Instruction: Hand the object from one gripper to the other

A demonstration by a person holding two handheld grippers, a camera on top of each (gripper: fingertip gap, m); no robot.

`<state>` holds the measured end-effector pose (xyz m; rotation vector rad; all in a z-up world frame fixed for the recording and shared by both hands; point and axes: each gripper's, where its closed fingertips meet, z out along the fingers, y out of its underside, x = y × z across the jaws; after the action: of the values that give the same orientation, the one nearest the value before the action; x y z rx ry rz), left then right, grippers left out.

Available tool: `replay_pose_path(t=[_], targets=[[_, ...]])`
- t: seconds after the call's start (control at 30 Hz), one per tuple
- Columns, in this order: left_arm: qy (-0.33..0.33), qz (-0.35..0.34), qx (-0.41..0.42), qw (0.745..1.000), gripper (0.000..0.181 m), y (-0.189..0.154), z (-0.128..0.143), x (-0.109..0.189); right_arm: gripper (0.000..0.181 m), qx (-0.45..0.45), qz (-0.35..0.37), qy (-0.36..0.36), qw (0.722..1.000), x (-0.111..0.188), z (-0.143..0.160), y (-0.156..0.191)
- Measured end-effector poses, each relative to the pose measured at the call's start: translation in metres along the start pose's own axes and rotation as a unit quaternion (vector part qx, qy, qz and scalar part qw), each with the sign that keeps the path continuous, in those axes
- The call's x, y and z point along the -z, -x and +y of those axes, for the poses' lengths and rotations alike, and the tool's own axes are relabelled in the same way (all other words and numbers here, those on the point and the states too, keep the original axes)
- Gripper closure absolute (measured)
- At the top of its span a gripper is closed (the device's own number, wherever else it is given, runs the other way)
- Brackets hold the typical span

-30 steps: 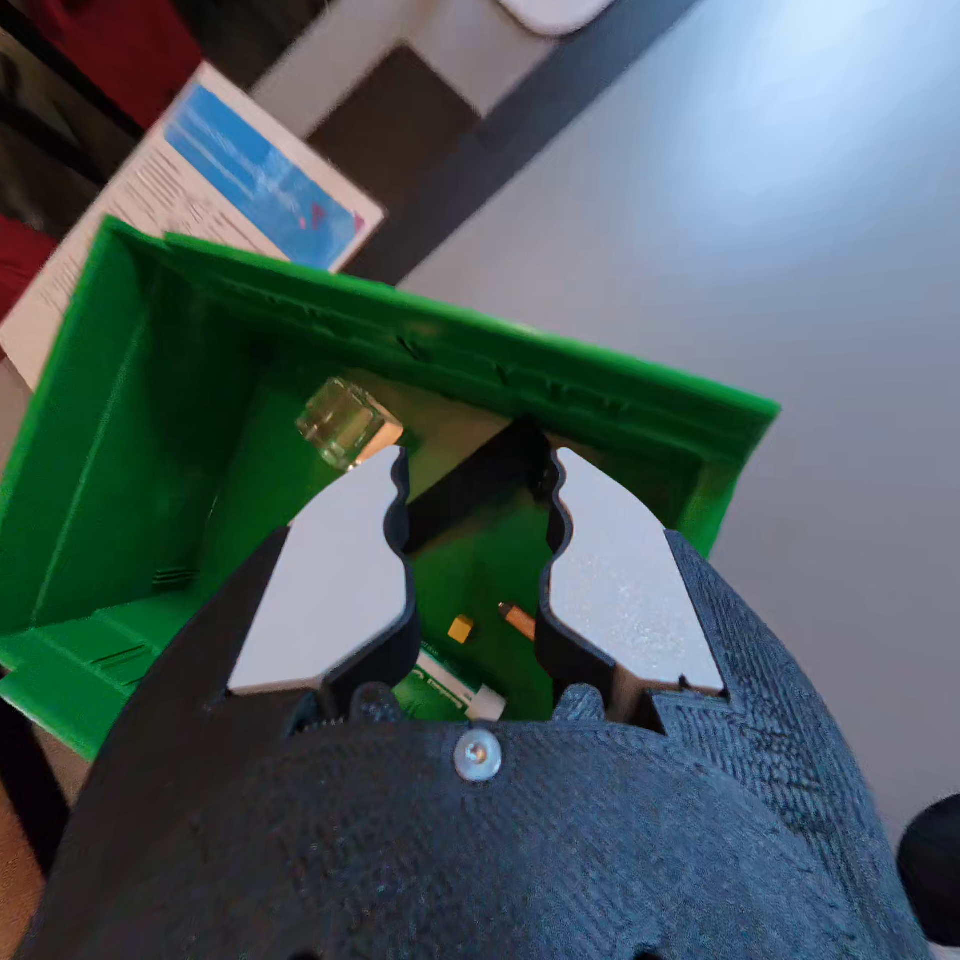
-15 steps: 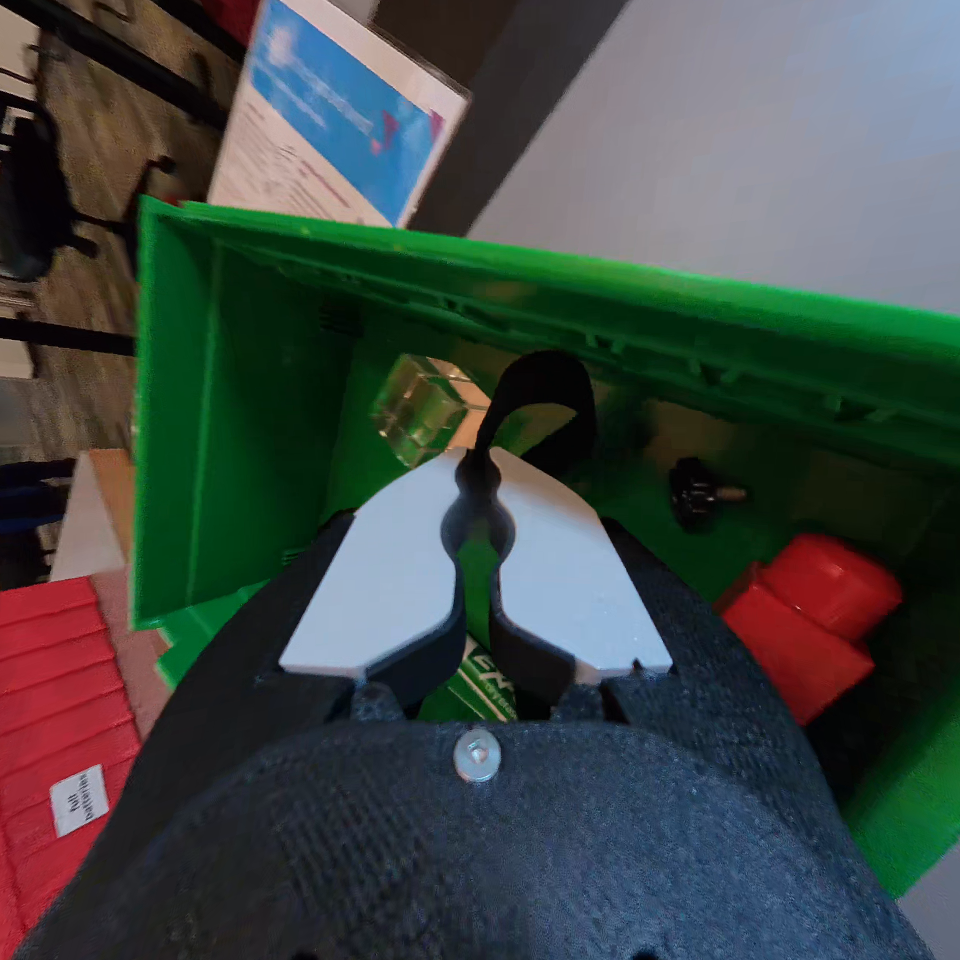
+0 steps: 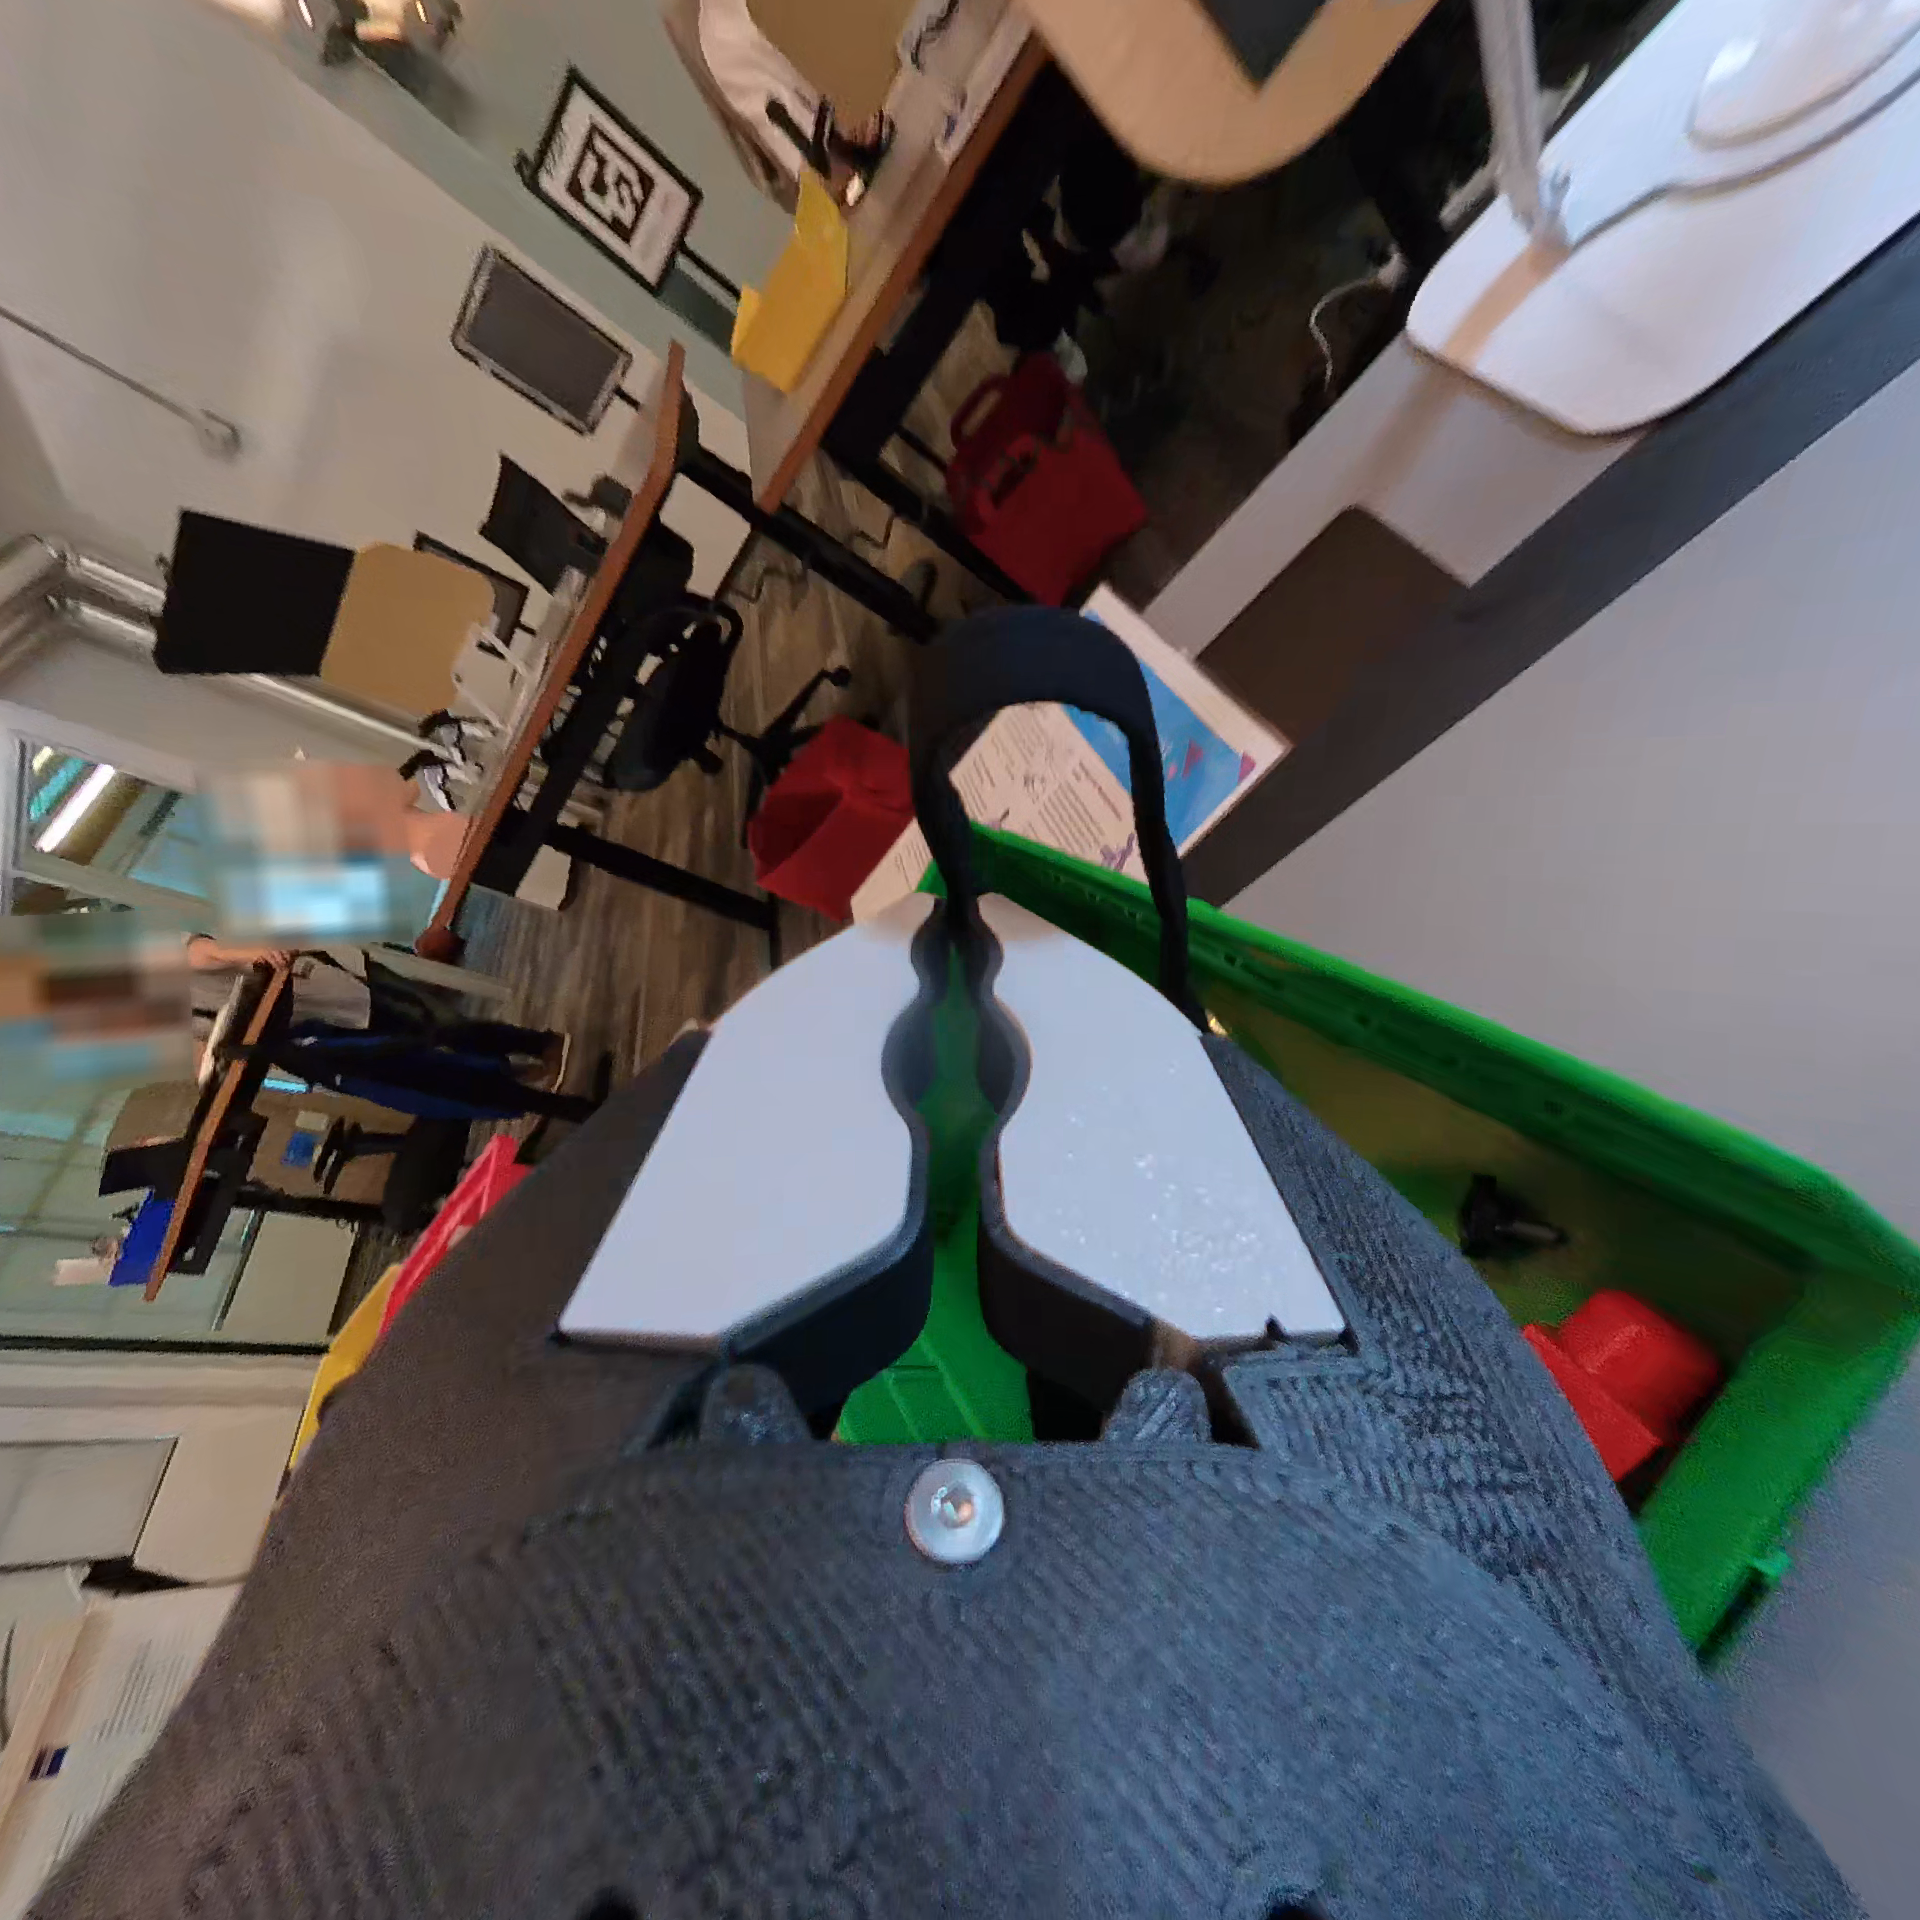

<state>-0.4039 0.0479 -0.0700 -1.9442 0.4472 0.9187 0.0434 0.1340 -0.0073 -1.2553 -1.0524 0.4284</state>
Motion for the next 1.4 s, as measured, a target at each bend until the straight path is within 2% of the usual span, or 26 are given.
replay_pose_path(t=[0.03,0.17,0.3,0.37,0.47,0.53,0.63,0.7,0.73,0.77,0.8,0.83,0.9,0.93,0.97,1.0,1.03,1.07,1.13,1.23,1.33,1.4], targets=[[-0.017,-0.001,0.001,1.000,0.178,0.000,-0.011,0.007,0.153,0.005,-0.004,-0.007,1.000,0.000,-0.003,0.003],[-0.100,0.013,0.014,0.995,0.179,-0.007,-0.058,0.040,0.153,0.021,-0.030,-0.032,0.999,-0.001,-0.016,0.021],[-0.210,0.113,0.056,0.969,0.179,-0.039,-0.110,0.079,0.152,0.026,-0.082,-0.068,0.994,-0.001,-0.031,0.049],[-0.275,0.206,0.095,0.934,0.179,-0.063,-0.138,0.106,0.150,0.016,-0.129,-0.089,0.987,0.000,-0.039,0.070],[-0.351,0.352,0.150,0.855,0.179,-0.099,-0.172,0.149,0.146,-0.023,-0.218,-0.119,0.968,0.001,-0.049,0.107],[-0.379,0.430,0.177,0.800,0.179,-0.117,-0.188,0.173,0.136,-0.062,-0.292,-0.104,0.949,-0.002,-0.045,0.136],[-0.391,0.508,0.202,0.740,0.179,-0.139,-0.200,0.195,0.128,-0.094,-0.374,-0.097,0.918,-0.005,-0.039,0.177],[-0.392,0.543,0.209,0.713,0.179,-0.150,-0.205,0.204,0.136,-0.103,-0.412,-0.095,0.900,-0.006,-0.036,0.200],[-0.393,0.550,0.209,0.707,0.179,-0.154,-0.206,0.206,0.150,-0.098,-0.425,-0.094,0.895,-0.005,-0.034,0.208],[-0.394,0.552,0.205,0.706,0.179,-0.157,-0.206,0.206,0.174,-0.089,-0.413,-0.096,0.901,-0.008,-0.032,0.208],[-0.400,0.557,0.198,0.701,0.179,-0.160,-0.206,0.209,0.176,-0.076,-0.386,-0.097,0.914,-0.014,-0.031,0.203],[-0.414,0.572,0.189,0.682,0.179,-0.160,-0.206,0.218,0.176,-0.060,-0.358,-0.093,0.927,-0.018,-0.028,0.195],[-0.428,0.637,0.140,0.626,0.176,-0.167,-0.197,0.247,0.176,-0.022,-0.292,-0.115,0.949,-0.020,-0.034,0.172],[-0.428,0.662,0.104,0.607,0.173,-0.173,-0.189,0.259,0.176,0.011,-0.254,-0.129,0.959,-0.019,-0.038,0.161],[-0.432,0.668,0.077,0.601,0.169,-0.177,-0.184,0.265,0.176,0.056,-0.222,-0.141,0.963,-0.017,-0.041,0.153],[-0.436,0.658,0.065,0.611,0.162,-0.179,-0.182,0.265,0.176,0.105,-0.191,-0.157,0.963,-0.013,-0.044,0.147],[-0.433,0.655,0.065,0.616,0.157,-0.179,-0.182,0.263,0.176,0.154,-0.157,-0.173,0.960,-0.009,-0.049,0.141],[-0.424,0.666,0.076,0.609,0.153,-0.178,-0.182,0.262,0.176,0.198,-0.121,-0.186,0.955,-0.006,-0.054,0.136],[-0.398,0.697,0.125,0.584,0.146,-0.172,-0.185,0.257,0.176,0.283,-0.060,-0.198,0.937,0.000,-0.060,0.130],[-0.370,0.731,0.200,0.537,0.141,-0.162,-0.190,0.247,0.176,0.428,0.009,-0.184,0.885,-0.002,-0.055,0.132],[-0.354,0.765,0.234,0.486,0.130,-0.153,-0.186,0.242,0.176,0.487,0.008,-0.174,0.856,-0.010,-0.043,0.147],[-0.343,0.775,0.253,0.466,0.127,-0.147,-0.181,0.233,0.176,0.497,-0.006,-0.177,0.849,-0.015,-0.036,0.159]])
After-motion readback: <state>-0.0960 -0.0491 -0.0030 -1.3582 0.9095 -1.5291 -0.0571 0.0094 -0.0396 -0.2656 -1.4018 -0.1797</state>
